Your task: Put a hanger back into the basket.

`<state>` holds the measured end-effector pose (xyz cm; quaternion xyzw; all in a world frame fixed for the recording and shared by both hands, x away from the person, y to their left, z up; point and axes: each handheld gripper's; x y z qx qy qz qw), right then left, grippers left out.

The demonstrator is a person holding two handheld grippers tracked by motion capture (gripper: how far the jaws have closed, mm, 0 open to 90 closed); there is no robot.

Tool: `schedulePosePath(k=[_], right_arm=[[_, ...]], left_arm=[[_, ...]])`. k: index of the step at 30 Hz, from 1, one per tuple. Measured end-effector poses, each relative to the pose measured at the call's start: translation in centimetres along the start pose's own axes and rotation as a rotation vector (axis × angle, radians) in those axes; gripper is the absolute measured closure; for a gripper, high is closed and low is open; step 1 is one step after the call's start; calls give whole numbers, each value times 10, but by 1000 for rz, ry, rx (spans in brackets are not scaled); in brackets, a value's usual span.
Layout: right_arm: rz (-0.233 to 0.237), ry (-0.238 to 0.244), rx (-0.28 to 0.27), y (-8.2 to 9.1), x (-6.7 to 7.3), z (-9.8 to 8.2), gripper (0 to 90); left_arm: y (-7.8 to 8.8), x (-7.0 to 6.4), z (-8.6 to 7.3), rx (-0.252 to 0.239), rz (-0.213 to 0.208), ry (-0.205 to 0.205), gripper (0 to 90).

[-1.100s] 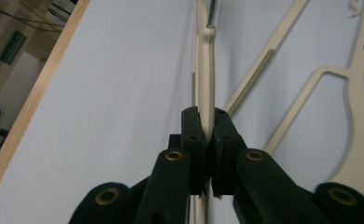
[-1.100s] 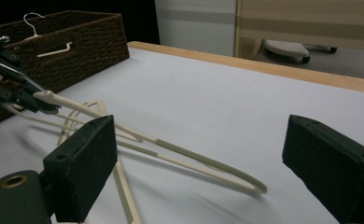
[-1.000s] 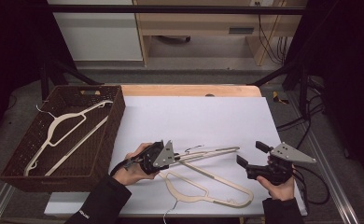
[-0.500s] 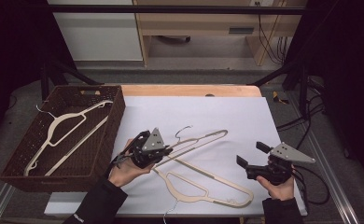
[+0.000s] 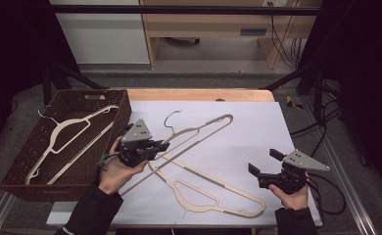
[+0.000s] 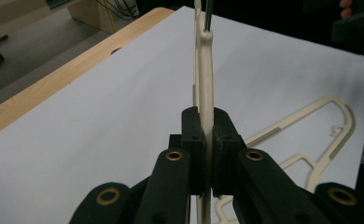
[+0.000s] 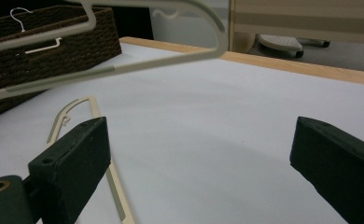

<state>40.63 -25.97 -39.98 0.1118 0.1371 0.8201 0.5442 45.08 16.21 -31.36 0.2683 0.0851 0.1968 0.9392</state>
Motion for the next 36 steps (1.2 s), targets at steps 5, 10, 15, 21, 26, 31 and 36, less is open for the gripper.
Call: schedulePosePath(k=[5,10,15,21,26,31,36], right_arm=[[2,6,11,-1,1,-1,50],[-1,8,13,-2,2,-1,48],[-1,11,13,-2,2,-1,46],[0,10,16,-2,2,-1,46],[-1,12,21,-3,2,-2,45],[-1,16,26,-4,3,-2,40],[0,21,27,-4,3,-3,42]], left_arm=[[24,5,11,-25,22,11,861],[45,11,21,-49,24,11,861],[64,19,28,-50,58,19,861],[92,33,30,-61,109,23,861],[115,49,28,-79,145,35,861],[135,63,20,-93,182,44,861],[151,77,11,-100,205,70,861]])
Point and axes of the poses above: each handheld gripper's, and its own axes: y roughly backward along the jaws, z roughly out of its top, x roughly to its left, and after that the axes turned 11 degrees about -z, right-handed
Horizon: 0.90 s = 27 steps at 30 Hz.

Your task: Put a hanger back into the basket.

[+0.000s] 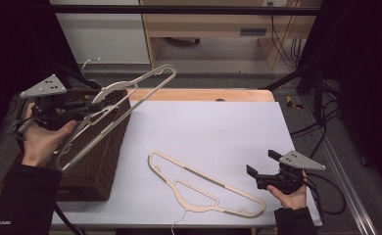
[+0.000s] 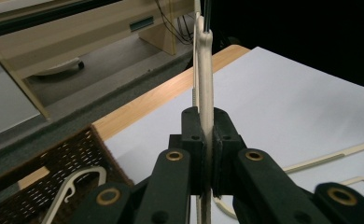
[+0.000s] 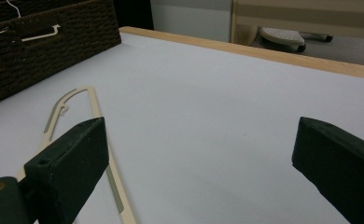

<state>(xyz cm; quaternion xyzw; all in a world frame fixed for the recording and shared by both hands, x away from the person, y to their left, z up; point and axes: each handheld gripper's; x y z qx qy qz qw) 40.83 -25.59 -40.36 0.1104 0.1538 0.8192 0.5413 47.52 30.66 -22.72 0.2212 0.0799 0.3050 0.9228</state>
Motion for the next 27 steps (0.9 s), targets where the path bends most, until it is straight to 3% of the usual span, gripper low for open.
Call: schedulePosePath(k=[8,17,27], right_arm=[[3,1,-2,0,0,0,40],[4,2,8,-1,1,-1,39],[7,17,8,-1,0,-1,40]], left_arm=[[22,26,-16,16,70,11,861],[41,56,-45,30,99,40,861],[50,85,-79,72,136,111,861]])
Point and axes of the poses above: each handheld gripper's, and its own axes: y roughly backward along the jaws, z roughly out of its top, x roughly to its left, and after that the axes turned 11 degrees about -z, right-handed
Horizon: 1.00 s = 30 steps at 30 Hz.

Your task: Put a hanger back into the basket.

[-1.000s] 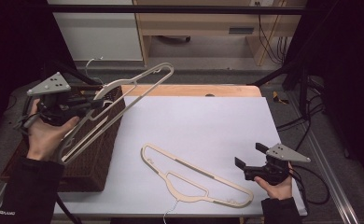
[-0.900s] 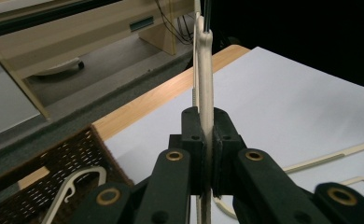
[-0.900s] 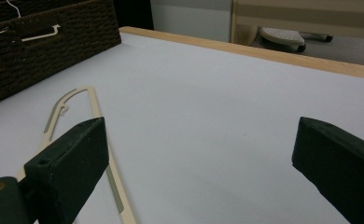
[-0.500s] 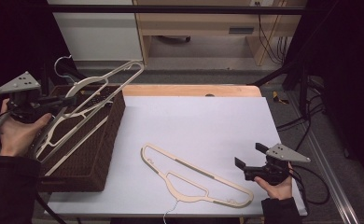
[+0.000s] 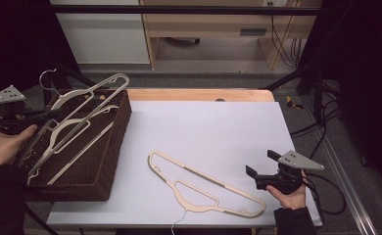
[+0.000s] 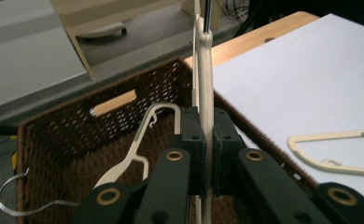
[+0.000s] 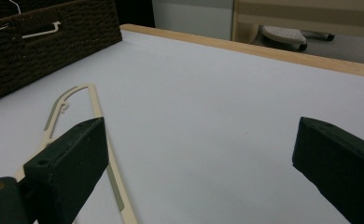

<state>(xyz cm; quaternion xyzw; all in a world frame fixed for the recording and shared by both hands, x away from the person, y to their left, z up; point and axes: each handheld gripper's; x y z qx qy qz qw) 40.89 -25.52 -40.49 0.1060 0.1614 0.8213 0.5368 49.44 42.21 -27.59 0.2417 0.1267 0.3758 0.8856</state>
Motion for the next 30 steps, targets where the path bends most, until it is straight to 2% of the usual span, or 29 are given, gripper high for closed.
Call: schedulePosePath(k=[6,13,16,19,30], right_arm=[[0,-2,2,-1,1,0,40],[1,0,4,-1,1,0,40],[2,2,4,-1,1,0,40],[3,1,7,-2,1,-1,40],[7,3,10,-2,2,-1,41]], left_arm=[[-4,10,-13,26,-1,32,861],[-13,16,-27,62,-4,64,861],[-14,17,-36,51,-11,85,861],[-16,19,-45,61,-12,99,861],[-44,22,-68,142,-14,149,860]])
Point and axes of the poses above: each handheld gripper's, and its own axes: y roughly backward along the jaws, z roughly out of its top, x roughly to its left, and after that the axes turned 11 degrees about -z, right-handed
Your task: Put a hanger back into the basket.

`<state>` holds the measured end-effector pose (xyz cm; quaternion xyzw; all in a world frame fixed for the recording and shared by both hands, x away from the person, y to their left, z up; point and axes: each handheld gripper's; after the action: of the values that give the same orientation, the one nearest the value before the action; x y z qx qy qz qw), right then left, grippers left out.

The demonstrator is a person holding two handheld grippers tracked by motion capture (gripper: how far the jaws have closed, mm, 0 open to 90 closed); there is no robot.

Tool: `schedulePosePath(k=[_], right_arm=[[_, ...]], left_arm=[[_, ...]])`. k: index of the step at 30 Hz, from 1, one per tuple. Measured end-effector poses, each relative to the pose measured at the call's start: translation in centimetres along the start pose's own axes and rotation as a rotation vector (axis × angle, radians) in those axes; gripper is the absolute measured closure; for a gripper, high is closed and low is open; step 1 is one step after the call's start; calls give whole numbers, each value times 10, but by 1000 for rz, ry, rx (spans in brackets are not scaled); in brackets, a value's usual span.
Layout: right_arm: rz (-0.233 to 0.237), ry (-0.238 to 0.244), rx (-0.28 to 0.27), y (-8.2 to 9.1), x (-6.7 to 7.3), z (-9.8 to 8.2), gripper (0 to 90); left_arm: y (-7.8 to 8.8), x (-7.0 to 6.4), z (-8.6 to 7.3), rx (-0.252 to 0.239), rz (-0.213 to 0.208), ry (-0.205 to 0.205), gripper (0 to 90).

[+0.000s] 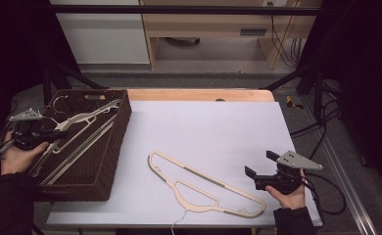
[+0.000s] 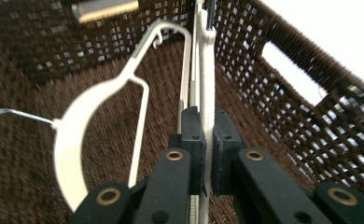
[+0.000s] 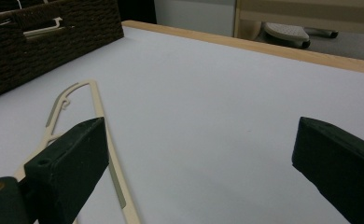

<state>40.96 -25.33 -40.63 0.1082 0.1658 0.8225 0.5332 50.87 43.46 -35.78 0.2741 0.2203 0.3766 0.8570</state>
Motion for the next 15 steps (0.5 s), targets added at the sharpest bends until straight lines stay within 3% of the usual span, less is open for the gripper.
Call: schedulePosePath(k=[6,9,15], right_arm=[[2,-1,0,0,0,0,42],[5,-4,0,0,0,0,43],[9,-2,3,-1,1,-1,44]], left_arm=[[-14,4,-7,42,16,31,852],[-13,9,-12,40,26,65,845],[-15,13,-12,43,100,114,823]])
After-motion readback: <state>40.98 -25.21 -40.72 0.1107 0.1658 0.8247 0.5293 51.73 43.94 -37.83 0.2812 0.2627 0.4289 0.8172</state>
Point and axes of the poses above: each handheld gripper's, and its own axes: y roughly backward along the jaws, z roughly out of its top, x roughly to its left, and after that the axes turned 11 degrees about -z, right-handed
